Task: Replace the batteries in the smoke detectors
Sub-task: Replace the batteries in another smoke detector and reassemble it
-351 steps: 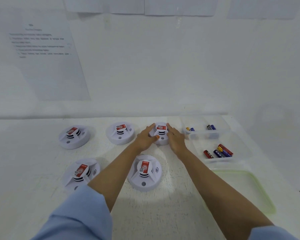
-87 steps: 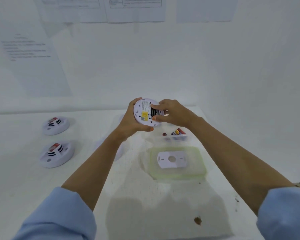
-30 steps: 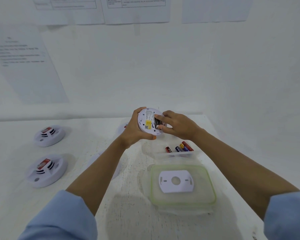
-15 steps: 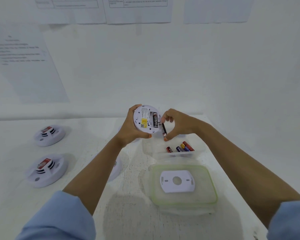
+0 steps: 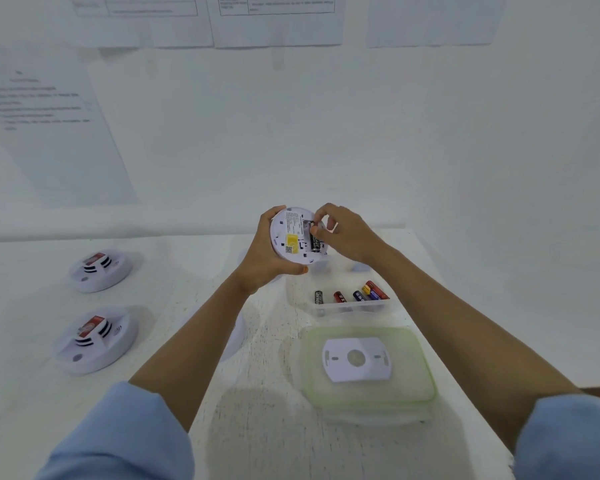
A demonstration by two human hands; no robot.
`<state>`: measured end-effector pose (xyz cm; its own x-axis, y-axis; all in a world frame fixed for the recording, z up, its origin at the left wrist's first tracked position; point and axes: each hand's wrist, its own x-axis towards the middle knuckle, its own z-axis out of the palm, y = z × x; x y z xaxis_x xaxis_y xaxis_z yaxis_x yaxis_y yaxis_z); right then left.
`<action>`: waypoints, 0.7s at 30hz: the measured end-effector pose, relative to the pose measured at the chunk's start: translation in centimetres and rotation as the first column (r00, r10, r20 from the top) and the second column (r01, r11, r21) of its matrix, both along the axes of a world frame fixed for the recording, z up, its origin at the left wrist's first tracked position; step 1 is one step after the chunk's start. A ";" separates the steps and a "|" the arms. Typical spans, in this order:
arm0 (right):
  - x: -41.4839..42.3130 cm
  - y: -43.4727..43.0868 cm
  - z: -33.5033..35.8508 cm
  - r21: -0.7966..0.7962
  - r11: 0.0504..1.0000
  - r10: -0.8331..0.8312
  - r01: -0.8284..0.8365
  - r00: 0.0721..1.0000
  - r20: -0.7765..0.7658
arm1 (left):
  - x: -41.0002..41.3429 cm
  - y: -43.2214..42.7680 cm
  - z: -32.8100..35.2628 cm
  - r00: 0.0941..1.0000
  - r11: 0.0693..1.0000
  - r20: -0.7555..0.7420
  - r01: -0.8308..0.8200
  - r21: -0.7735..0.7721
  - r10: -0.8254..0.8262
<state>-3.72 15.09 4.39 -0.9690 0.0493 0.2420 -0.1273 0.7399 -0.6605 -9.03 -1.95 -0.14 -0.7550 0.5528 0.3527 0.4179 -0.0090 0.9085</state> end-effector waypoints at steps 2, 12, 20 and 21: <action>-0.3 -0.6 -0.2 -0.017 1.000 -0.024 0.023 0.999 -0.024 | 0.2 0.3 0.2 1.000 1.000 0.002 -0.005 0.014 0.005; -0.9 -1.6 -0.4 -0.144 0.982 -0.133 0.125 0.990 -0.043 | 0.5 0.6 -0.1 1.000 0.999 0.019 -0.003 0.036 0.003; -0.1 -2.6 0.2 -0.088 0.985 -0.170 0.152 0.951 -0.258 | 0.5 0.6 0.4 1.000 1.000 -0.012 -0.002 0.024 0.002; 0.0 -2.7 0.4 -0.185 0.971 -0.202 0.152 0.937 -0.286 | 0.4 0.6 0.6 1.000 1.000 -0.017 -0.002 0.029 0.002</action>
<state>-3.71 12.40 4.76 -0.8239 0.2747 0.4957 -0.2148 0.6580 -0.7217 -8.64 -1.37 0.42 -0.7501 0.5405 0.3810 0.4330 -0.0341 0.9008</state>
